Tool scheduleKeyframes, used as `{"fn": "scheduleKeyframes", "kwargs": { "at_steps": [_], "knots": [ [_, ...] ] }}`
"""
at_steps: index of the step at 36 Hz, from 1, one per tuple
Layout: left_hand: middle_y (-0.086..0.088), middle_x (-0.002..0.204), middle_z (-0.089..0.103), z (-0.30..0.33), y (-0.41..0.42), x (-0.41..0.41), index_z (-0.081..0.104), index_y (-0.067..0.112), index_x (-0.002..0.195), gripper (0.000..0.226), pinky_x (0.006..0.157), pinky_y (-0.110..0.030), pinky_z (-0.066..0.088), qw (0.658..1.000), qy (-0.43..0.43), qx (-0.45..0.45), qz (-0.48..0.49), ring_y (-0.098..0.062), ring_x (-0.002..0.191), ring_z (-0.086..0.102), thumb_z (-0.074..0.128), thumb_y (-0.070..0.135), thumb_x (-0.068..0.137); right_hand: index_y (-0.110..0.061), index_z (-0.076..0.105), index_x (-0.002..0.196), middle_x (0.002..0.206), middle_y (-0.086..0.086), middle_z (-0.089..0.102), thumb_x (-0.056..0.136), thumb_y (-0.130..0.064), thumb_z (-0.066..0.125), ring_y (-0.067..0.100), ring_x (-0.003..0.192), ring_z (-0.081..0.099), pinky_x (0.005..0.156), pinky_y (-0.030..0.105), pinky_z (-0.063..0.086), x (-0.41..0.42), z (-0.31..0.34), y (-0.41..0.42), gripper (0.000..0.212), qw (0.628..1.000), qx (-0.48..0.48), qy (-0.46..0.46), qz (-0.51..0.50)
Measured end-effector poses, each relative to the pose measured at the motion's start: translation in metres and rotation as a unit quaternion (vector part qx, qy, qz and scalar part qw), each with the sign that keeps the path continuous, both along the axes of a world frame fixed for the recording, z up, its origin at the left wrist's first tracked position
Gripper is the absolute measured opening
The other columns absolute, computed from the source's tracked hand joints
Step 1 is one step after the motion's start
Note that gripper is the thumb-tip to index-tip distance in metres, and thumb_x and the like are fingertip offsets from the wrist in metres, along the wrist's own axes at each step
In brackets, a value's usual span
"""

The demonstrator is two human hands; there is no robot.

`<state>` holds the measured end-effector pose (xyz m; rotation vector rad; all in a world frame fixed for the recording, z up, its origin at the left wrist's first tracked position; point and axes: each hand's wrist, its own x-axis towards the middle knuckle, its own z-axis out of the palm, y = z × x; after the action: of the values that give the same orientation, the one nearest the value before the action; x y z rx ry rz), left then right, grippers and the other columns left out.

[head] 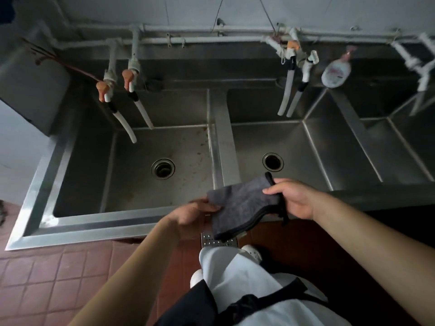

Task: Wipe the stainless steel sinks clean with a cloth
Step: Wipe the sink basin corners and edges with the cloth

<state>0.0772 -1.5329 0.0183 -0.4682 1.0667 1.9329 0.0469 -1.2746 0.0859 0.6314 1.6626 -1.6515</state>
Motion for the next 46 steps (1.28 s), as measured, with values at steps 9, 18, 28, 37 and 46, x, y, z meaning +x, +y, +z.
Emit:
{"fn": "scheduleKeyframes", "kwargs": {
  "at_steps": [9, 18, 28, 37, 46],
  "knots": [
    [-0.016, 0.123, 0.065, 0.082, -0.023, -0.032, 0.067, 0.012, 0.119, 0.046, 0.100, -0.048, 0.047, 0.952, 0.284, 0.091, 0.071, -0.031, 0.113, 0.061, 0.075, 0.003, 0.075, -0.014, 0.070, 0.120, 0.126, 0.011, 0.068, 0.083, -0.013, 0.070, 0.026, 0.114, 0.066, 0.082, 0.034, 0.058, -0.006, 0.070, 0.020, 0.036, 0.958, -0.182, 0.221, -0.001],
    [-0.007, 0.111, 0.070, 0.080, -0.028, -0.036, 0.078, 0.017, 0.079, 0.017, 0.080, -0.036, 0.050, 0.955, 0.280, 0.033, 0.097, -0.027, 0.099, 0.061, 0.065, 0.010, 0.069, -0.016, 0.070, 0.084, 0.089, 0.002, 0.065, 0.080, -0.030, 0.049, 0.014, 0.081, 0.062, 0.069, 0.033, 0.048, -0.030, 0.049, 0.023, 0.025, 0.958, -0.201, 0.198, 0.049],
    [-0.008, 0.134, 0.057, 0.073, -0.028, -0.042, 0.057, 0.032, 0.134, 0.082, 0.088, -0.043, 0.057, 0.968, 0.214, -0.117, 0.055, -0.029, 0.119, 0.061, 0.068, -0.019, 0.070, -0.035, 0.062, 0.120, 0.118, 0.014, 0.061, 0.074, 0.005, 0.078, 0.032, 0.107, 0.065, 0.092, 0.042, 0.057, -0.103, 0.038, -0.006, 0.063, 0.937, 0.002, 0.286, 0.203],
    [-0.005, 0.110, 0.067, 0.043, -0.005, -0.054, 0.062, 0.040, 0.120, 0.059, 0.100, -0.040, 0.049, 0.900, 0.232, -0.369, 0.016, -0.017, 0.111, 0.062, 0.086, 0.012, 0.073, -0.026, 0.069, 0.105, 0.105, 0.000, 0.071, 0.074, 0.008, 0.072, 0.015, 0.103, 0.066, 0.097, 0.040, 0.052, -0.148, 0.020, -0.062, 0.046, 0.841, 0.006, 0.391, 0.375],
    [-0.011, 0.109, 0.074, 0.018, -0.019, -0.117, 0.068, 0.009, 0.114, 0.033, 0.094, -0.035, 0.053, 0.925, 0.252, -0.264, 0.109, -0.025, 0.106, 0.068, 0.074, 0.002, 0.082, -0.026, 0.067, 0.101, 0.103, -0.005, 0.066, 0.072, 0.005, 0.071, 0.013, 0.101, 0.064, 0.095, 0.043, 0.051, -0.182, -0.014, -0.113, 0.042, 0.860, 0.019, 0.368, 0.352]
  ]
}}
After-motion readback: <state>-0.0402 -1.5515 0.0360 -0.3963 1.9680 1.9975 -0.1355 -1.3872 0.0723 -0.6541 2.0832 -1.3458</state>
